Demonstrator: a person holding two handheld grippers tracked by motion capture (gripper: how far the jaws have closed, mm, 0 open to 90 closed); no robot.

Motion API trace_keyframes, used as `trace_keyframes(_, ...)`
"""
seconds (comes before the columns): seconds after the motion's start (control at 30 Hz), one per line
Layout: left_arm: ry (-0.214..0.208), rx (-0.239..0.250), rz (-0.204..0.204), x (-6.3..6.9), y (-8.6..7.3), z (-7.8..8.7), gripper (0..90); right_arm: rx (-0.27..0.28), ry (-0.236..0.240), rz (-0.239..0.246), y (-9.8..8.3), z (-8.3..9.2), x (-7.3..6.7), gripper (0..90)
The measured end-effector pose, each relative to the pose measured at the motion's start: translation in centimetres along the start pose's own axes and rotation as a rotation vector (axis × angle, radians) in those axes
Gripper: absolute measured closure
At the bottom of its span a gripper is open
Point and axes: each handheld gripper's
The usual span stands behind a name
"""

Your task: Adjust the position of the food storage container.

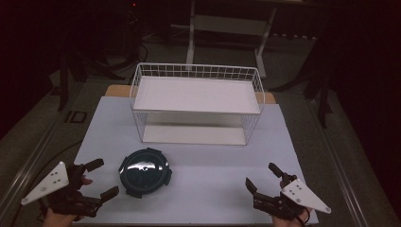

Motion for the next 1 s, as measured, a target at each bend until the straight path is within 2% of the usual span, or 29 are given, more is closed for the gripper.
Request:
trace_keyframes(0.17,-0.001,-0.027,0.01,-1.4,1.9,-0.3,0.0,-0.003,0.001,0.003,0.0,-0.1,-0.1,12.4)
trace_keyframes(0.27,0.014,-0.035,0.006,-2.1,2.2,-0.5,0.0,-0.005,0.003,-0.004,0.0,-0.1,-0.1,12.4)
trace_keyframes(0.3,0.031,-0.038,0.015,-2.8,2.3,-0.8,0.0,-0.006,0.004,-0.007,-0.1,-0.2,-0.1,12.4)
trace_keyframes(0.33,0.031,-0.038,0.015,-2.8,2.3,-0.8,0.0,-0.006,0.004,-0.007,-0.1,-0.2,-0.1,12.4)
trace_keyframes(0.4,0.029,-0.051,0.036,-3.8,2.3,-1.1,0.0,-0.007,0.005,-0.011,-0.1,-0.2,0.0,12.4)
trace_keyframes(0.47,0.059,-0.078,0.035,-4.6,2.2,-1.5,0.7,-0.008,0.005,-0.015,-0.1,-0.2,0.0,12.4)
trace_keyframes(0.5,0.083,-0.098,0.037,-5.6,1.9,-1.7,3.1,-0.007,0.006,-0.016,-0.1,-0.2,0.0,12.4)
trace_keyframes(0.53,0.083,-0.098,0.037,-5.6,1.9,-1.7,5.6,-0.007,0.007,-0.016,-0.1,-0.2,0.0,12.4)
trace_keyframes(0.57,0.112,-0.117,0.041,-6.6,1.4,-1.8,10.9,-0.008,0.008,-0.016,-0.1,-0.2,0.0,12.4)
trace_keyframes(0.6,0.112,-0.117,0.041,-6.6,1.4,-1.8,17.4,-0.008,0.008,-0.016,-0.1,-0.2,0.0,12.4)
trace_keyframes(0.63,0.129,-0.138,0.039,-7.0,1.1,-1.9,24.2,-0.008,0.01,-0.016,-0.1,-0.1,0.0,12.4)
trace_keyframes(0.7,0.129,-0.175,0.044,-7.8,0.5,-2.1,40.5,-0.009,0.012,-0.018,-0.2,-0.2,0.0,12.4)
trace_keyframes(0.73,0.145,-0.202,0.047,-8.1,0.2,-2.2,40.5,-0.009,0.012,-0.018,-0.2,-0.2,0.0,12.4)
trace_keyframes(0.77,0.148,-0.244,0.048,-8.7,-0.4,-2.6,52.2,-0.014,0.016,-0.024,-0.2,-0.2,0.1,12.4)
trace_keyframes(0.8,0.148,-0.244,0.048,-8.7,-0.4,-2.6,56.8,-0.014,0.016,-0.024,-0.2,-0.2,0.1,12.4)
trace_keyframes(0.83,0.155,-0.283,0.057,-9.3,-1.0,-3.0,60.6,-0.017,0.017,-0.021,-0.2,-0.3,0.1,12.4)
trace_keyframes(0.87,0.155,-0.283,0.057,-9.3,-1.0,-3.0,64.1,-0.017,0.017,-0.021,-0.2,-0.3,0.1,12.4)
trace_keyframes(0.9,0.179,-0.326,0.06,-9.7,-1.6,-3.4,67.9,-0.017,0.021,-0.02,-0.2,-0.3,0.0,12.4)
trace_keyframes(0.93,0.179,-0.326,0.06,-9.7,-1.6,-3.4,70.0,-0.017,0.021,-0.02,-0.2,-0.3,0.0,12.4)
trace_keyframes(1.0,0.195,-0.38,0.066,-9.9,-2.3,-4.0,72.3,-0.016,0.021,-0.018,-0.2,-0.3,0.0,12.5)
Point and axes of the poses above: each handheld gripper's, and its own axes: z roughly backward along the jaws, y roughly out of its top, x roughly to its right, and after that the axes turned 7 degrees about z, right-handed
